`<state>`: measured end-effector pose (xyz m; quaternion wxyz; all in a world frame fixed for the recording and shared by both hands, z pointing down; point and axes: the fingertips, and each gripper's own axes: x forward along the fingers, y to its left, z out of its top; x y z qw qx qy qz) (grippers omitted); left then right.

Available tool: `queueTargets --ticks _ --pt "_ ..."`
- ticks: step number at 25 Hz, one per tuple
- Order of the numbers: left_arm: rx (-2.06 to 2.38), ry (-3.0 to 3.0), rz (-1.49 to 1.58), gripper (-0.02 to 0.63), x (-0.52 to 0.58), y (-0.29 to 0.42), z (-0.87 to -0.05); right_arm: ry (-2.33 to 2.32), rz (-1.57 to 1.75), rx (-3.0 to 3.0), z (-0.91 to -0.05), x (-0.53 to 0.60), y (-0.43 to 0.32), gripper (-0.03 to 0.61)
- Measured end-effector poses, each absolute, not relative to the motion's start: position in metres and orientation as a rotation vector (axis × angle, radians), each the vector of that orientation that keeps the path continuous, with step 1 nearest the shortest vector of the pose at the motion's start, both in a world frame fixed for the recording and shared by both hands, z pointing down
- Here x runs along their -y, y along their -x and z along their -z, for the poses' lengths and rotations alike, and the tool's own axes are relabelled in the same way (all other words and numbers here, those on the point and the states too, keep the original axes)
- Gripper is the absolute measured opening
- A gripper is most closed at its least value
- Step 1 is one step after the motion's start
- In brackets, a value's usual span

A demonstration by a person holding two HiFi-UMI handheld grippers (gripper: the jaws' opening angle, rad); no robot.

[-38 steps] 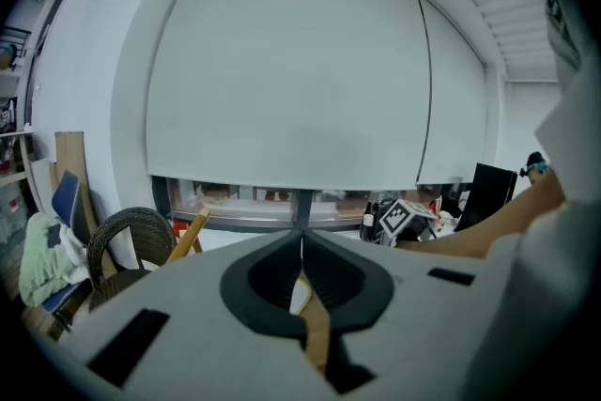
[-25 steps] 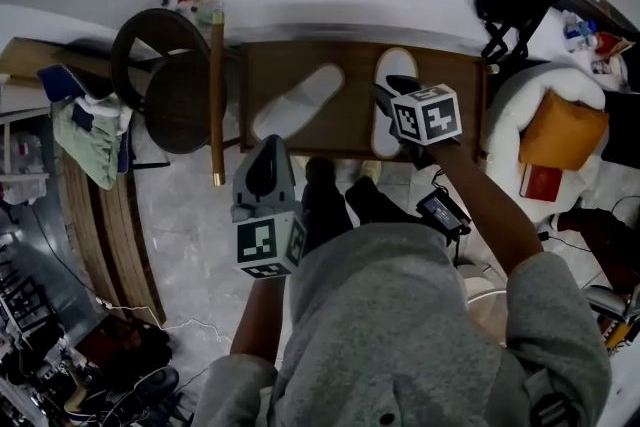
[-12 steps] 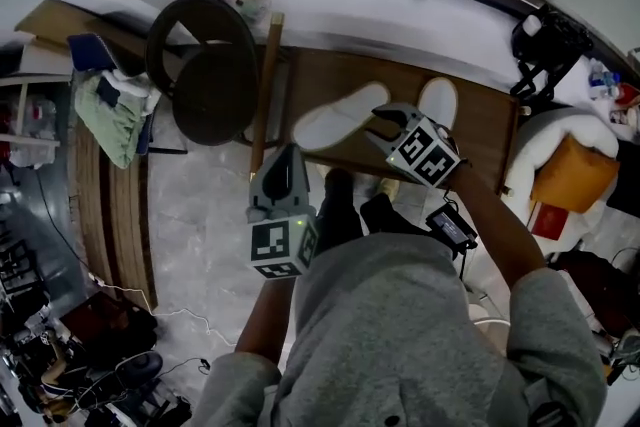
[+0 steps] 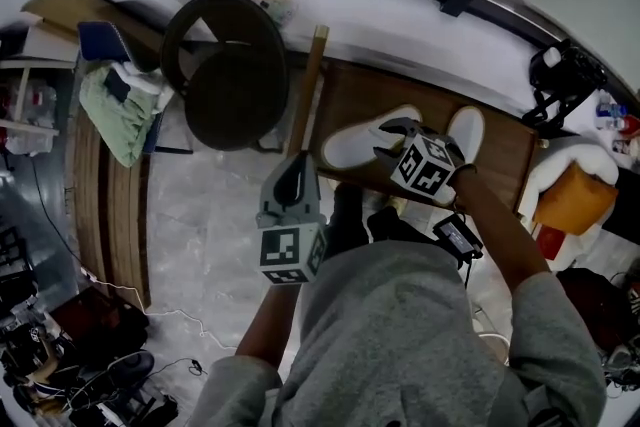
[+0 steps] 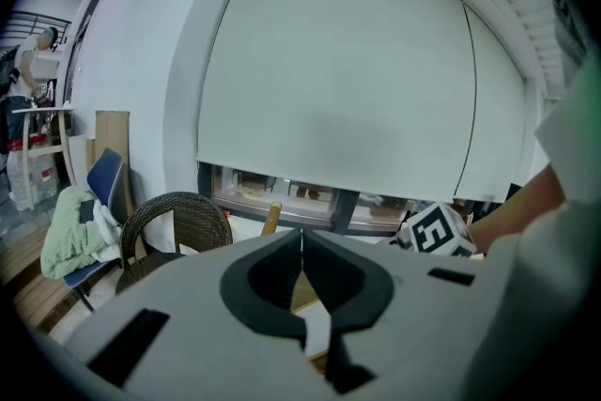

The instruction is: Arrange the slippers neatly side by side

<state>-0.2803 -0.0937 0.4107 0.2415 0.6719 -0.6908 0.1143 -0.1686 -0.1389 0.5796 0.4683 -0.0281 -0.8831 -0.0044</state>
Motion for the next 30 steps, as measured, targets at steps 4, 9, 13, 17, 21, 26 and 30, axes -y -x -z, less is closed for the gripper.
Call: queueTargets --ticks 4,9,13,17,21,26,30 --pt "1.856 -1.843 -0.298 0.015 0.100 0.300 -0.417 0.121 0.076 2.100 -0.596 0.141 0.185 0.172" --pt "1.837 -1.839 -0.297 0.015 0.104 0.322 -0.429 0.195 0.128 2.012 -0.622 0.142 0.190 0.172" --pt "1.820 -1.842 -0.289 0.015 0.108 0.337 -0.433 0.253 0.136 1.967 -0.637 0.141 0.196 0.172" --pt "1.813 -1.838 -0.282 0.015 0.110 0.347 -0.437 0.315 0.161 1.891 -0.651 0.135 0.192 0.170" --pt "1.804 -1.831 -0.278 0.015 0.112 0.352 -0.441 0.324 0.172 1.869 -0.656 0.135 0.187 0.159" --pt "1.800 -1.841 -0.285 0.015 0.116 0.356 -0.440 0.294 0.224 1.874 -0.656 0.140 0.186 0.046" --pt "1.796 -1.842 -0.290 0.015 0.119 0.357 -0.441 0.244 0.157 1.909 -0.651 0.146 0.188 0.041"
